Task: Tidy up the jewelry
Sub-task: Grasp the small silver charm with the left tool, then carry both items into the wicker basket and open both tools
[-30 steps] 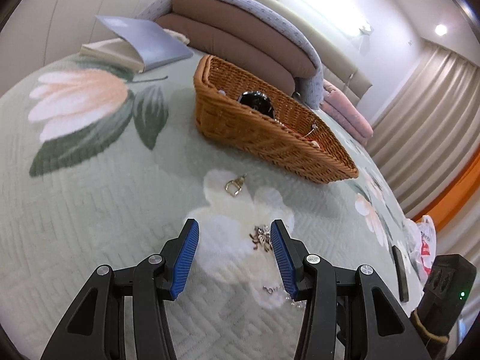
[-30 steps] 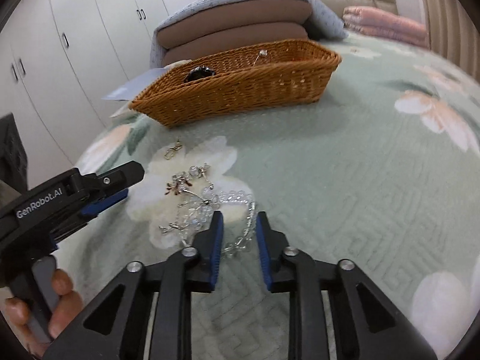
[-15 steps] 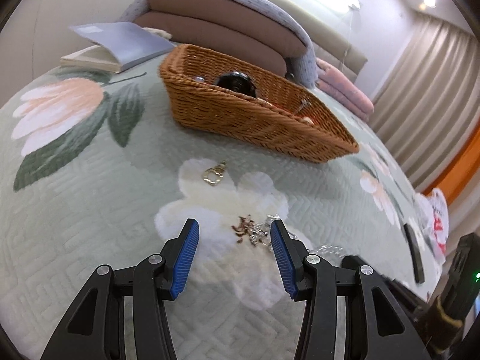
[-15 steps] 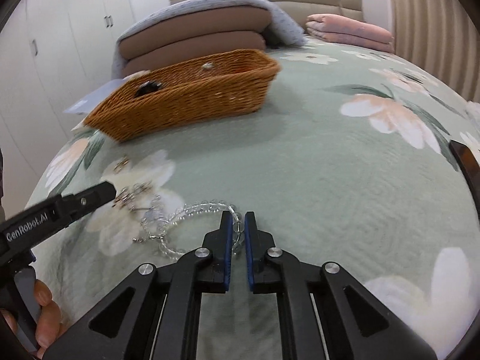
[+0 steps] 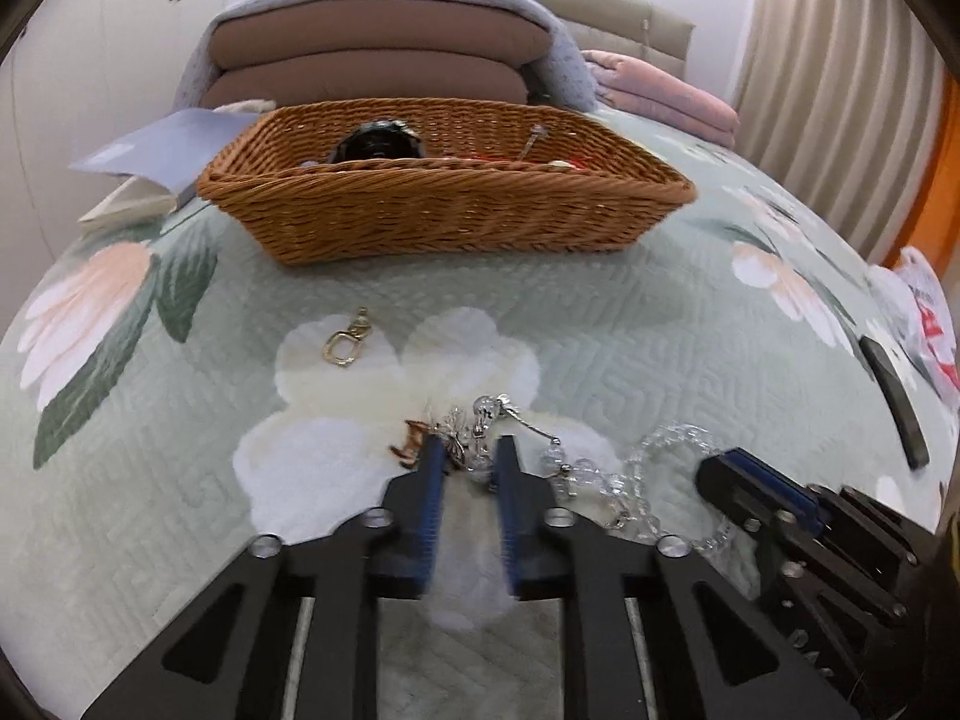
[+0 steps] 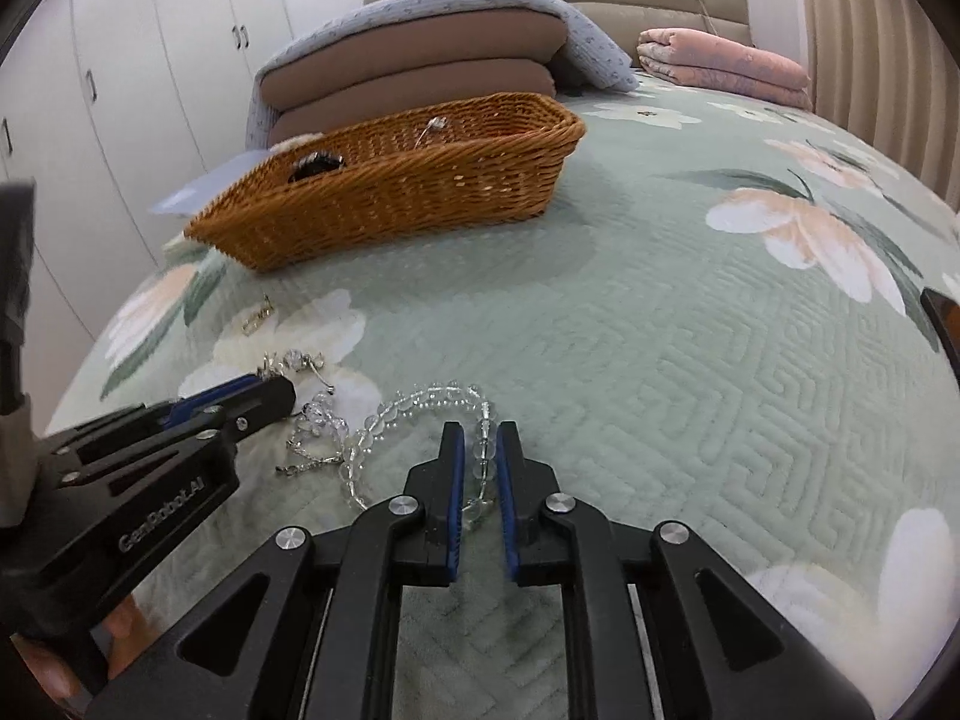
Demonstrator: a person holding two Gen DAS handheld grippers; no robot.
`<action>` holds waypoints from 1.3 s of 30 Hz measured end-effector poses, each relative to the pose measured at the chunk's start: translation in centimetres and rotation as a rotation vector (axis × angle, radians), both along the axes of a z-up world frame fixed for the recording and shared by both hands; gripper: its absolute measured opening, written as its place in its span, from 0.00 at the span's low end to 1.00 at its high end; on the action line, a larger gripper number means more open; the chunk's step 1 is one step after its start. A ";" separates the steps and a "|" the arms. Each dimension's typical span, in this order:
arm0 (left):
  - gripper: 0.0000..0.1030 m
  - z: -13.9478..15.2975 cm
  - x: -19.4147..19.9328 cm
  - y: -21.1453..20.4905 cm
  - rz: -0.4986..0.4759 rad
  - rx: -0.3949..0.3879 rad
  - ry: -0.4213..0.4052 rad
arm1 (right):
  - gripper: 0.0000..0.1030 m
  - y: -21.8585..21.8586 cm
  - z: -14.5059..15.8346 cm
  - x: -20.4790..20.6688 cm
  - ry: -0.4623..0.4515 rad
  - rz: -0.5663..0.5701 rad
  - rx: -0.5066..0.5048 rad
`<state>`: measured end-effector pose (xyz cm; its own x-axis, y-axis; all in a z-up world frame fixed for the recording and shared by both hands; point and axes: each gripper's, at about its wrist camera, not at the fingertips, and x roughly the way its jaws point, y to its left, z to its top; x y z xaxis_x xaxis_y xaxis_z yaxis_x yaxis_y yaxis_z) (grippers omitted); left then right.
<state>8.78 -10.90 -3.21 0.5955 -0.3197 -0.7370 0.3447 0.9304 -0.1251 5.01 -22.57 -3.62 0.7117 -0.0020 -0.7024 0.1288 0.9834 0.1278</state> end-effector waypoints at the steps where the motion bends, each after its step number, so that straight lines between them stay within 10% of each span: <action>1: 0.09 0.0 -0.1 0.1 -0.010 -0.009 -0.001 | 0.16 0.0 -0.1 0.0 0.000 0.001 -0.004; 19: 0.09 2.4 -2.5 4.6 -0.044 -0.318 -0.131 | 0.10 -1.8 2.4 -3.2 -0.221 0.140 0.204; 39: 0.09 8.9 -4.7 11.1 -0.041 -0.386 -0.290 | 0.10 -2.6 7.1 -4.5 -0.319 0.143 0.203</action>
